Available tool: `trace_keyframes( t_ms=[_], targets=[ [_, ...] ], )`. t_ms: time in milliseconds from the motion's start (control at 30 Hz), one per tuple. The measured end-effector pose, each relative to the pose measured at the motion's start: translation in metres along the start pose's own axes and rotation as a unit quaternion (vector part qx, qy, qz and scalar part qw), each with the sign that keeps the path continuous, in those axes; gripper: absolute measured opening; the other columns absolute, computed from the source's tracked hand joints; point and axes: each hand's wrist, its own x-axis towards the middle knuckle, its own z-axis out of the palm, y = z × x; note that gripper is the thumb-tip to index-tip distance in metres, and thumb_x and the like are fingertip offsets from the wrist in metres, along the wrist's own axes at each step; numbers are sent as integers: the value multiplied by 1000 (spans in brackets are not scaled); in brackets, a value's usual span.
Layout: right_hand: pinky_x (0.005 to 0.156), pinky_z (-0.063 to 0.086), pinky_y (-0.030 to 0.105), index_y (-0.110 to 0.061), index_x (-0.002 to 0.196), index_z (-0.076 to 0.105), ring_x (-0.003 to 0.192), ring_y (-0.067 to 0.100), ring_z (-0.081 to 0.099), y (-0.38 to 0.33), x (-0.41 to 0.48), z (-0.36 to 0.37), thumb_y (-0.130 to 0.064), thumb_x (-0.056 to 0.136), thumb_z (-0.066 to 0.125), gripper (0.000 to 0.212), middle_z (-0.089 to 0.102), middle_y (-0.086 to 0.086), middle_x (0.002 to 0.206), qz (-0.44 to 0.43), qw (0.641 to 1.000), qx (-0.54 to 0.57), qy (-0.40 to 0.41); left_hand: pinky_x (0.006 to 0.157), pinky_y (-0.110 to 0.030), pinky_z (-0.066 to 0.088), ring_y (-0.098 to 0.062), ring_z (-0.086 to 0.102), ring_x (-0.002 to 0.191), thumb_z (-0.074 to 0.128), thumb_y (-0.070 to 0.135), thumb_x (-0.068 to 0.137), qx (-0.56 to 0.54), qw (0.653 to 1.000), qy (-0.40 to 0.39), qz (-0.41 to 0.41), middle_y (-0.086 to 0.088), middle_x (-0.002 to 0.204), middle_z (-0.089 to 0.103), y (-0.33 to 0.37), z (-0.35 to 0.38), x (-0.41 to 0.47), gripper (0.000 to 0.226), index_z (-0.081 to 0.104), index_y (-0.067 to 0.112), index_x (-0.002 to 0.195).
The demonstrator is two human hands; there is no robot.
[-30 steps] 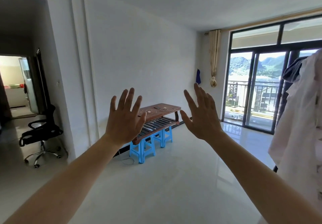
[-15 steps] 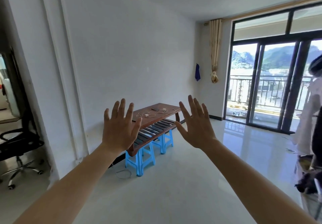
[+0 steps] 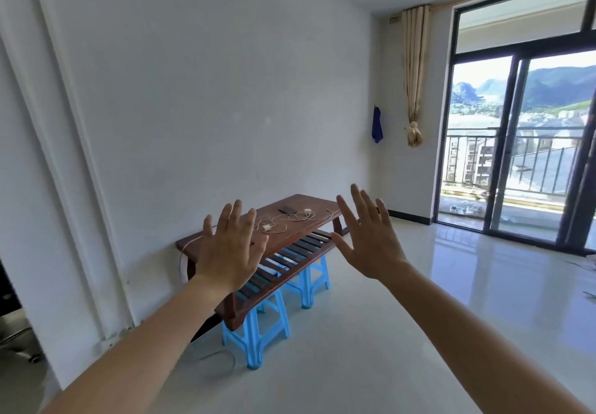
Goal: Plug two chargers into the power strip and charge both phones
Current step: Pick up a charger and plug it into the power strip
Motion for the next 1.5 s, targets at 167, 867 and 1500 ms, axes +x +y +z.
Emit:
trace_keyframes(
  t_ms=[167, 867, 1500],
  targets=[
    [124, 13, 55, -15, 161, 16, 155, 37, 9, 3, 100, 103, -57, 99, 44, 80, 3, 20, 169, -6, 999, 33, -39, 114, -66, 30, -39, 37, 146, 20, 56, 100, 7, 1000, -6, -16, -22, 158, 39, -50, 74, 79, 71, 44, 11, 149],
    [121, 28, 45, -16, 154, 37, 148, 31, 33, 71, 371, 545, -47, 97, 55, 68, 22, 16, 166, 7, 983, 62, -173, 122, -55, 20, -25, 18, 155, 13, 60, 99, -125, 984, -130, -9, -11, 167, 24, -151, 495, 397, 72, 26, 19, 157],
    [116, 32, 46, -17, 158, 24, 146, 32, 34, 34, 609, 912, -36, 95, 61, 75, 25, 14, 165, -191, 899, 170, -357, 123, -55, 20, -31, 16, 155, 23, 55, 103, -81, 931, -255, -248, -14, 168, 18, -237, 770, 571, 67, 26, 16, 157]
  ],
)
